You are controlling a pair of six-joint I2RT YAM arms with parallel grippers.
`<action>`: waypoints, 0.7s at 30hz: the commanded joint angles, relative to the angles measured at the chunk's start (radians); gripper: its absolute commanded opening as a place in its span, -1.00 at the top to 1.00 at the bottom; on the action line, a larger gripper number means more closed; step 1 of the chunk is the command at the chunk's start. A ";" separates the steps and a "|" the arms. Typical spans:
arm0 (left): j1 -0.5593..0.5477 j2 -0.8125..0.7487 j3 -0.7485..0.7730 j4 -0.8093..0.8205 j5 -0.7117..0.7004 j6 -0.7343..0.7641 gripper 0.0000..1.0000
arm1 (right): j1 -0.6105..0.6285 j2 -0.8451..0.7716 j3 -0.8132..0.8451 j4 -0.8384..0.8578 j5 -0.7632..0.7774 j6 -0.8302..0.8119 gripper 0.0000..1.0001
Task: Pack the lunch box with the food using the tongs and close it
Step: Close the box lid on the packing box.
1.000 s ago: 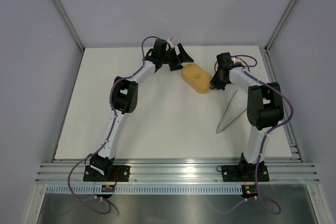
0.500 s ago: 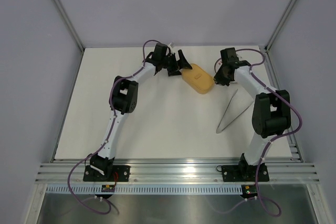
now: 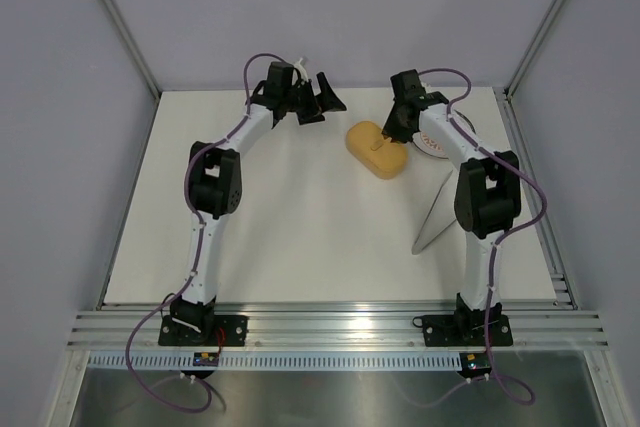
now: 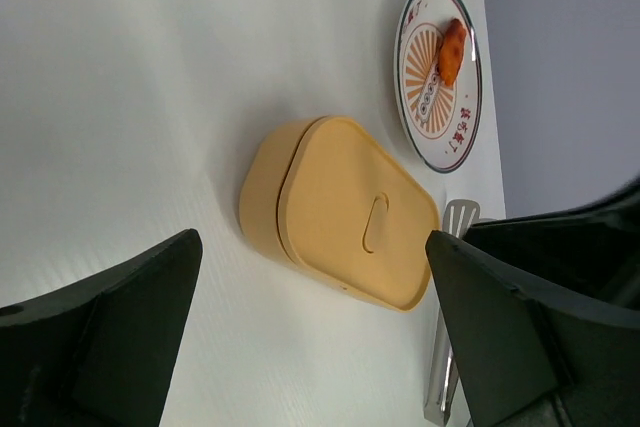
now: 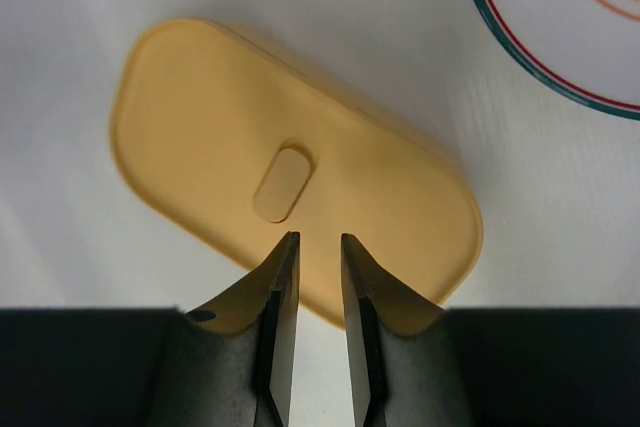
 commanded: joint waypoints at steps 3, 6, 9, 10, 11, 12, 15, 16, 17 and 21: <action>-0.001 -0.102 -0.033 -0.002 -0.017 0.051 -0.98 | 0.004 0.109 -0.011 -0.054 -0.030 -0.014 0.40; 0.001 -0.122 -0.059 0.000 -0.019 0.055 -0.98 | 0.009 0.127 -0.026 -0.062 -0.036 -0.017 0.40; 0.002 -0.143 -0.078 0.000 -0.016 0.056 -0.98 | 0.014 0.108 -0.018 -0.076 -0.033 -0.027 0.42; 0.002 -0.149 -0.082 0.001 -0.014 0.058 -0.98 | 0.017 0.097 -0.018 -0.074 -0.021 -0.027 0.42; 0.002 -0.165 -0.086 0.003 -0.014 0.059 -0.98 | 0.018 0.083 -0.009 -0.072 -0.015 -0.030 0.41; 0.001 -0.171 -0.093 0.001 -0.014 0.061 -0.98 | 0.020 0.062 0.000 -0.072 -0.009 -0.028 0.42; 0.002 -0.203 -0.104 0.006 -0.016 0.064 -0.98 | 0.029 0.037 0.048 -0.071 0.016 -0.037 0.40; 0.002 -0.212 -0.107 0.004 -0.017 0.065 -0.98 | 0.032 0.036 0.061 -0.069 0.019 -0.045 0.40; 0.002 -0.223 -0.110 0.006 -0.024 0.067 -0.98 | 0.041 0.037 0.093 -0.068 0.025 -0.048 0.40; 0.010 -0.275 -0.141 0.010 -0.027 0.068 -0.98 | 0.058 0.100 0.195 -0.083 0.028 -0.065 0.39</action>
